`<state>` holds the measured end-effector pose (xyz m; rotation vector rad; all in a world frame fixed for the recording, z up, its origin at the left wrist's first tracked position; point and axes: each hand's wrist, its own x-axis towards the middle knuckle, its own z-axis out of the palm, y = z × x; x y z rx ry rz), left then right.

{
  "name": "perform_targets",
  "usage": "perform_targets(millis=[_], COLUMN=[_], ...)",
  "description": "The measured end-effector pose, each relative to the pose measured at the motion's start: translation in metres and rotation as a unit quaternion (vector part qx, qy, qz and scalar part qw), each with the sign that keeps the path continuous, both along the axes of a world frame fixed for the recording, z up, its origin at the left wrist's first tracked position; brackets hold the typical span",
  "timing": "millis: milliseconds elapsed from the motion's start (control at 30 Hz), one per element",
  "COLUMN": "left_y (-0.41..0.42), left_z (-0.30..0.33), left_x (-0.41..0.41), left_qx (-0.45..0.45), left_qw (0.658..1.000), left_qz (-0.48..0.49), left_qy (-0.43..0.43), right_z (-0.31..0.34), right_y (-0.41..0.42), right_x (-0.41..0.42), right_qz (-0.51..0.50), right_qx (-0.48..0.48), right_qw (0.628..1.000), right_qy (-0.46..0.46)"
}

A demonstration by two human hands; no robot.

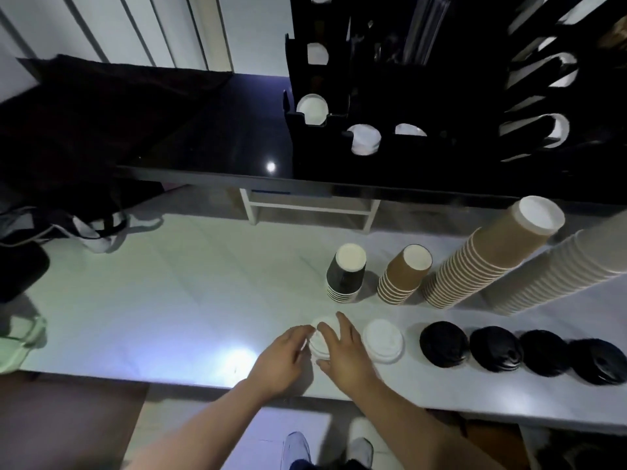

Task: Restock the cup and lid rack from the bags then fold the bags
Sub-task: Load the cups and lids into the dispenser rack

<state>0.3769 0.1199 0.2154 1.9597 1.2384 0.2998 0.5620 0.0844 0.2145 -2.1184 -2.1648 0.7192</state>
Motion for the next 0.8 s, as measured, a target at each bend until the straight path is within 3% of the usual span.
perform_targets(millis=[267, 567, 800], left_y=[-0.002, 0.057, 0.108], left_z=[0.015, 0.084, 0.164], left_x=[-0.008, -0.027, 0.003], left_qx=[-0.003, 0.120, 0.254], left_qw=[1.000, 0.991, 0.967], left_qz=[-0.002, 0.009, -0.007], left_qy=[-0.020, 0.055, 0.029], right_z=[0.008, 0.099, 0.190], right_y=[-0.005, 0.022, 0.071], right_x=[-0.002, 0.010, 0.037], right_qz=[-0.010, 0.023, -0.025], right_qx=[0.046, 0.160, 0.240], right_qw=[0.999, 0.984, 0.968], right_qy=[0.026, 0.076, 0.067])
